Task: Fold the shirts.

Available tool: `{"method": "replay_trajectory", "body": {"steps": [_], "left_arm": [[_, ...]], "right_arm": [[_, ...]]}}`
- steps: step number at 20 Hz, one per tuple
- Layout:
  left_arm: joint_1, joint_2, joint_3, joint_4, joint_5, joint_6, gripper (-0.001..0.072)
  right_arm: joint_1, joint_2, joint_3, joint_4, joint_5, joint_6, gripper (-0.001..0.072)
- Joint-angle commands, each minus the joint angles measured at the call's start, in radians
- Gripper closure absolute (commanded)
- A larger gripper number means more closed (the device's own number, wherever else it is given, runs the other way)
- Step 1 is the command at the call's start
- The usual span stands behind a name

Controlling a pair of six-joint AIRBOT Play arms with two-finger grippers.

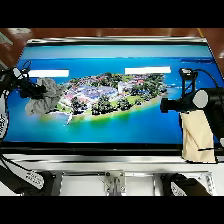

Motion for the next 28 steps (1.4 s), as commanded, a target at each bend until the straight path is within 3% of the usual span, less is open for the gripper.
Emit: {"method": "replay_trajectory", "body": {"steps": [1, 4, 9, 14, 16, 20, 23, 24, 25, 26, 27, 28], "left_arm": [[-0.024, 0.06, 0.071, -0.135, -0.058, 0.119, 0.0668], [-0.116, 0.266, 0.103, -0.203, -0.03, 0.175, 0.0668], [-0.403, 0.595, 0.103, -0.269, -0.025, 0.132, 0.0669], [-0.75, 0.642, 0.079, -0.258, -0.023, 0.025, 0.0668], [-0.868, 0.619, 0.014, -0.186, -0.017, -0.029, 0.0668], [-1.01, 0.608, -0.338, -0.125, 0.213, -0.182, 0.0668], [-1.036, 0.586, -0.596, -0.174, 0.4, -0.319, 0.0667], [-1.033, 0.578, -0.632, -0.215, 0.428, -0.32, 0.0658], [-1.024, 0.573, -0.641, -0.231, 0.43, -0.317, 0.0478], [-1.007, 0.576, -0.634, -0.231, 0.429, -0.312, 0.0185], [-0.972, 0.582, -0.611, -0.231, 0.408, -0.311, 0.0007], [-0.926, 0.588, -0.576, -0.231, 0.357, -0.3, 0.0003]], "right_arm": [[0.0, 0.0, 0.002, -0.007, -0.036, 0.0, 0.0021], [0.001, 0.0, 0.014, -0.002, -0.027, 0.0, 0.0021], [0.0, 0.0, 0.087, 0.005, 0.181, -0.05, 0.0021], [0.0, 0.0, 0.179, 0.007, 0.449, -0.134, 0.0021], [0.0, 0.001, 0.178, 0.019, 0.526, -0.14, 0.0021], [0.001, 0.0, 0.16, 0.168, 0.485, -0.093, 0.0021], [0.002, 0.0, 0.063, 0.24, 0.369, -0.077, 0.0021], [0.002, 0.0, 0.016, 0.249, 0.331, -0.074, 0.0022], [0.002, 0.0, -0.031, 0.254, 0.293, -0.074, 0.0021], [0.002, 0.0, -0.069, 0.256, 0.258, -0.075, 0.0022], [0.002, 0.0, -0.097, 0.255, 0.226, -0.075, 0.0021], [0.002, 0.0, -0.114, 0.255, 0.198, -0.076, 0.0021]]}}
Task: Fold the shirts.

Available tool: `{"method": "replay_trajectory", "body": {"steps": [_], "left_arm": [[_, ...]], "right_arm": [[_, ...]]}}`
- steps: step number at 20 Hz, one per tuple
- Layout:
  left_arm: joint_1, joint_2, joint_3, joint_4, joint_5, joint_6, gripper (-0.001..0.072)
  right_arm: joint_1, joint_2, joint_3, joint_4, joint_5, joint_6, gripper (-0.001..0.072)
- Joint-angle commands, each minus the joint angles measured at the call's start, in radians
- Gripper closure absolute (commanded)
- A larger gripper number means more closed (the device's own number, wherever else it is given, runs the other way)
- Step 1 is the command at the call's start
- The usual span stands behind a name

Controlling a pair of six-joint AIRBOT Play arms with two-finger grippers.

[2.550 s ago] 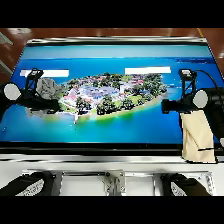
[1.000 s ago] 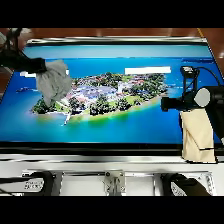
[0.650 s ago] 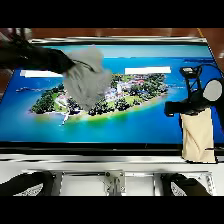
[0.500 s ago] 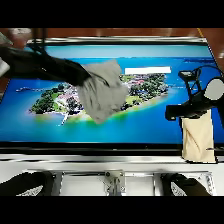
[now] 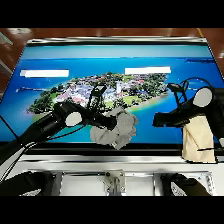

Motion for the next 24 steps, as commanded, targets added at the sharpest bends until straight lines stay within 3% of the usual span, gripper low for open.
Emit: {"method": "replay_trajectory", "body": {"steps": [1, 4, 7, 9, 13, 16, 19, 20, 21, 22, 23, 24], "left_arm": [[0.113, 0.012, 0.034, -0.02, -0.08, 0.019, 0.0003], [0.298, 0.062, 0.113, -0.019, -0.31, 0.204, 0.0003], [0.451, 0.132, -0.023, -0.048, -0.4, 0.237, 0.0003], [0.488, 0.154, -0.201, -0.171, -0.352, 0.262, 0.0001], [0.464, 0.127, -0.491, -0.516, -0.074, 0.384, -0.0006], [0.459, 0.069, -0.534, -0.628, -0.001, 0.471, -0.0006], [0.43, 0.007, -0.533, -0.786, 0.08, 0.566, 0.0007], [0.415, -0.014, -0.533, -0.828, 0.095, 0.594, 0.0148], [0.404, -0.031, -0.533, -0.856, 0.086, 0.633, 0.0434], [0.405, -0.036, -0.533, -0.859, 0.071, 0.651, 0.0609], [0.412, -0.034, -0.533, -0.858, 0.053, 0.673, 0.0666], [0.422, -0.033, -0.531, -0.858, 0.032, 0.679, 0.0666]], "right_arm": [[0.001, 0.0, -0.083, 0.027, -0.126, 0.003, 0.0021], [0.0, 0.0, -0.083, 0.025, -0.174, 0.002, 0.0021], [0.0, -0.002, -0.083, 0.013, -0.217, 0.002, 0.0021], [0.0, -0.022, -0.084, 0.02, -0.243, 0.002, 0.0021], [-0.009, -0.141, -0.084, 0.183, -0.256, -0.075, 0.0021], [-0.051, -0.222, -0.084, 0.368, -0.259, -0.156, 0.0021], [-0.084, -0.262, -0.084, 0.42, -0.258, -0.167, 0.0021], [-0.084, -0.274, -0.084, 0.421, -0.257, -0.167, 0.0021], [-0.078, -0.287, -0.084, 0.428, -0.26, -0.171, 0.0021], [-0.067, -0.304, -0.084, 0.449, -0.264, -0.188, 0.0021], [-0.049, -0.323, -0.084, 0.48, -0.276, -0.207, 0.0021], [-0.026, -0.344, -0.084, 0.523, -0.295, -0.232, 0.0021]]}}
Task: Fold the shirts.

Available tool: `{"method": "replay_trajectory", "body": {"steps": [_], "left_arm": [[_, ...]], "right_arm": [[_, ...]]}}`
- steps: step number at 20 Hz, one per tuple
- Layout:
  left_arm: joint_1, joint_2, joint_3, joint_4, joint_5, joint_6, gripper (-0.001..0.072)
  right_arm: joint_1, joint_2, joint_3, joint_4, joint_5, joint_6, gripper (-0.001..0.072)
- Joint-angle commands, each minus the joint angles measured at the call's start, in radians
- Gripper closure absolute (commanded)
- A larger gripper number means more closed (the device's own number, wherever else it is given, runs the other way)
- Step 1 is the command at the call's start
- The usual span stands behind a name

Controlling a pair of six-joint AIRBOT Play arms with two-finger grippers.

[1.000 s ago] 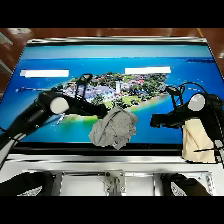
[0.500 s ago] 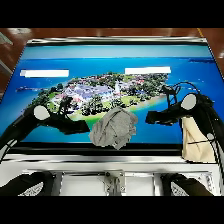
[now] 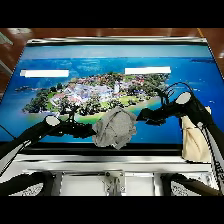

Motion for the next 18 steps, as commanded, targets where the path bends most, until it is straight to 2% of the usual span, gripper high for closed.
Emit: {"method": "replay_trajectory", "body": {"steps": [1, 5, 8, 9, 10, 11, 14, 18], "left_arm": [[0.013, -0.018, -0.003, -0.066, -0.029, 0.076, 0.0666], [0.045, -0.018, -0.003, -0.066, -0.071, 0.094, 0.0666], [0.05, -0.018, -0.001, -0.066, -0.075, 0.11, 0.0667], [0.05, -0.016, 0.003, -0.066, -0.076, 0.113, 0.0667], [0.05, -0.01, 0.011, -0.066, -0.075, 0.113, 0.0667], [0.05, -0.003, 0.026, -0.066, -0.074, 0.113, 0.0667], [0.051, 0.069, 0.148, -0.055, -0.074, 0.119, 0.0669], [0.051, 0.253, 0.522, -0.001, -0.025, 0.135, 0.0669]], "right_arm": [[0.055, -0.069, 0.0, 0.142, -0.048, -0.082, 0.0021], [0.154, -0.141, 0.0, 0.244, -0.121, -0.152, 0.0021], [0.195, -0.171, 0.0, 0.253, -0.155, -0.175, 0.0031], [0.195, -0.173, 0.0, 0.257, -0.173, -0.175, 0.0233], [0.192, -0.17, 0.002, 0.259, -0.189, -0.171, 0.06], [0.185, -0.168, 0.01, 0.272, -0.19, -0.171, 0.0656], [0.172, -0.112, 0.103, 0.286, -0.137, -0.244, 0.0657], [0.172, 0.101, 0.355, 0.276, -0.136, -0.284, 0.0657]]}}
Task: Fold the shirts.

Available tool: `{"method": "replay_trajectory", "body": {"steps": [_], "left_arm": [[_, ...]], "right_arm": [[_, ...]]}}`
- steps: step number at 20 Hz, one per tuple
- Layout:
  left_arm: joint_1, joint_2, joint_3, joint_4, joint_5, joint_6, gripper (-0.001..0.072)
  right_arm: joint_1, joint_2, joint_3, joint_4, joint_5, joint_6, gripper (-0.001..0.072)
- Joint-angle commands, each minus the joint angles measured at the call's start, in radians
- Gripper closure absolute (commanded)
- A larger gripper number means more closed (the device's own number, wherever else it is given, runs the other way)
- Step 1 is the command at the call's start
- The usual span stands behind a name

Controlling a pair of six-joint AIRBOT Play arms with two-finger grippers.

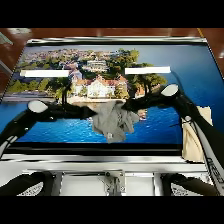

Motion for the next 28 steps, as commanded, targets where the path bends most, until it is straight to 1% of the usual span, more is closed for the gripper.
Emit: {"method": "replay_trajectory", "body": {"steps": [1, 2, 3, 5, 8, 10, 12, 13, 15, 16, 17, 18, 20, 21, 22, 24, 26, 28], "left_arm": [[0.001, 0.15, 0.338, 0.046, 0.075, 0.01, 0.0668], [0.001, 0.183, 0.445, 0.047, 0.101, 0.01, 0.0669], [0.001, 0.21, 0.554, 0.047, 0.12, 0.003, 0.0669], [0.0, 0.241, 0.725, 0.049, 0.116, -0.003, 0.0669], [0.0, 0.266, 0.837, 0.094, 0.05, -0.106, 0.0669], [0.0, 0.281, 0.838, 0.209, -0.068, -0.208, 0.0669], [0.0, 0.278, 0.829, 0.384, -0.238, -0.316, 0.0669], [0.0, 0.277, 0.808, 0.459, -0.312, -0.349, 0.0669], [0.0, 0.277, 0.729, 0.57, -0.415, -0.374, 0.0669], [0.0, 0.277, 0.668, 0.604, -0.438, -0.377, 0.0669], [0.0, 0.277, 0.603, 0.62, -0.44, -0.376, 0.0668], [0.0, 0.276, 0.531, 0.623, -0.438, -0.376, 0.0668], [0.0, 0.276, 0.372, 0.623, -0.405, -0.375, 0.0668], [0.0, 0.276, 0.288, 0.625, -0.364, -0.376, 0.0668], [0.0, 0.275, 0.212, 0.625, -0.317, -0.376, 0.0668], [0.0, 0.267, 0.069, 0.625, -0.208, -0.376, 0.0668], [0.0, 0.23, -0.02, 0.625, -0.122, -0.376, 0.0668], [0.0, 0.163, -0.058, 0.625, -0.034, -0.376, 0.0668]], "right_arm": [[-0.001, 0.184, 0.22, -0.017, -0.03, -0.035, 0.0657], [-0.001, 0.242, 0.283, -0.04, -0.056, -0.027, 0.0657], [-0.001, 0.3, 0.342, -0.068, -0.082, 0.002, 0.0658], [-0.001, 0.389, 0.419, -0.121, -0.104, 0.068, 0.0658], [-0.001, 0.485, 0.475, -0.209, -0.037, 0.212, 0.0658], [-0.001, 0.529, 0.475, -0.275, 0.071, 0.293, 0.0658], [-0.001, 0.544, 0.475, -0.34, 0.231, 0.369, 0.0657], [-0.001, 0.542, 0.475, -0.367, 0.325, 0.402, 0.0657], [0.0, 0.517, 0.475, -0.415, 0.497, 0.462, 0.0658], [0.006, 0.497, 0.47, -0.424, 0.567, 0.495, 0.0658], [0.026, 0.477, 0.446, -0.438, 0.614, 0.525, 0.0658], [0.057, 0.467, 0.399, -0.442, 0.624, 0.542, 0.0658], [0.145, 0.454, 0.24, -0.444, 0.584, 0.563, 0.0658], [0.195, 0.447, 0.137, -0.454, 0.522, 0.57, 0.0658], [0.237, 0.439, 0.043, -0.477, 0.444, 0.571, 0.0658], [0.29, 0.391, -0.124, -0.557, 0.232, 0.571, 0.0657], [0.283, 0.298, -0.19, -0.641, 0.049, 0.571, 0.0657], [0.259, 0.198, -0.189, -0.71, -0.121, 0.571, 0.0657]]}}
